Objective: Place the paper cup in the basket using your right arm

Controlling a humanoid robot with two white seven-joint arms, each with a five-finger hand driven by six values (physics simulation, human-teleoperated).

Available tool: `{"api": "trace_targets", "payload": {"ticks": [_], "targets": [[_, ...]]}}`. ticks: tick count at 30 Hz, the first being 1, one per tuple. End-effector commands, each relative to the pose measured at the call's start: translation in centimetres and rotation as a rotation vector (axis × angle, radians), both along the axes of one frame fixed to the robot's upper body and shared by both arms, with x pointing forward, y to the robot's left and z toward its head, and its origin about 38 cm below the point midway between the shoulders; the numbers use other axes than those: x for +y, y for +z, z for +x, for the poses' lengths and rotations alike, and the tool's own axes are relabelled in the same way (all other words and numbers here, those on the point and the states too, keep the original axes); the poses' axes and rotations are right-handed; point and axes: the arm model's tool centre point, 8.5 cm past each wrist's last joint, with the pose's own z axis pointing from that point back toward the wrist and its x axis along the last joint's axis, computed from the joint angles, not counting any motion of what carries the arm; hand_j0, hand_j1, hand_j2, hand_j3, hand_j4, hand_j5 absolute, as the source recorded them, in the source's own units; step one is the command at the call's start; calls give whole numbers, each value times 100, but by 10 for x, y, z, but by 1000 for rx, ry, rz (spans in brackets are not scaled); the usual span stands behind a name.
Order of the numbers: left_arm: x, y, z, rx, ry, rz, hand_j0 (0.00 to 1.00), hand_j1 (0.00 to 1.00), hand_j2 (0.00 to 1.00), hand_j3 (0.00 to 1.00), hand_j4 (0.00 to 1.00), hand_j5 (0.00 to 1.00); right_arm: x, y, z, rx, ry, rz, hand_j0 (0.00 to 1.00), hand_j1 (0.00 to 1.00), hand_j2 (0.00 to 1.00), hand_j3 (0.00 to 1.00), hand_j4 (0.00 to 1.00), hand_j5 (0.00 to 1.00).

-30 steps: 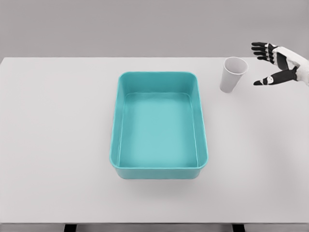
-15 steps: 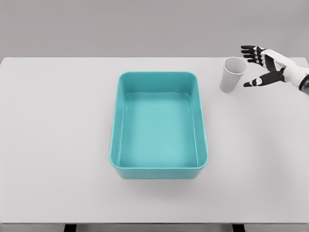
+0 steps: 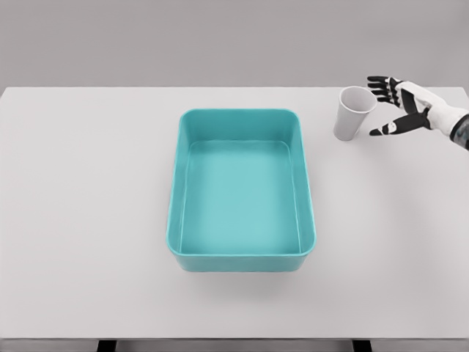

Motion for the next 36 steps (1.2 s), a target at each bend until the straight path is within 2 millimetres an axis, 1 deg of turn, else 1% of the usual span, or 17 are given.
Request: {"api": "trace_targets", "payload": {"ticks": [1, 11, 13, 17, 21, 28, 31, 36], "targets": [[0, 0, 0, 0, 0, 0, 100, 100, 100, 100, 100, 100, -2, -5, -1, 13, -12, 5, 99, 99, 99, 99, 99, 99], [0, 0, 0, 0, 0, 0, 100, 100, 100, 100, 100, 100, -2, -4, 2, 18, -22, 8, 99, 99, 99, 99, 99, 99], [0, 0, 0, 0, 0, 0, 100, 100, 100, 100, 100, 100, 4, -9, 4, 28, -16, 0, 99, 99, 99, 99, 99, 99], [0, 0, 0, 0, 0, 0, 100, 100, 100, 100, 100, 100, 5, -7, 5, 23, -15, 4, 99, 99, 99, 99, 99, 99], [0, 0, 0, 0, 0, 0, 100, 100, 100, 100, 100, 100, 13, -6, 8, 18, -4, 13, 99, 99, 99, 99, 99, 99], [0, 0, 0, 0, 0, 0, 100, 100, 100, 100, 100, 100, 14, -5, 9, 18, -2, 13, 99, 99, 99, 99, 99, 99], [0, 0, 0, 0, 0, 0, 100, 100, 100, 100, 100, 100, 21, -5, 11, 15, 8, 19, 100, 100, 100, 100, 100, 100], [0, 0, 0, 0, 0, 0, 100, 100, 100, 100, 100, 100, 22, -4, 12, 13, 10, 20, 99, 99, 99, 99, 99, 99]]}}
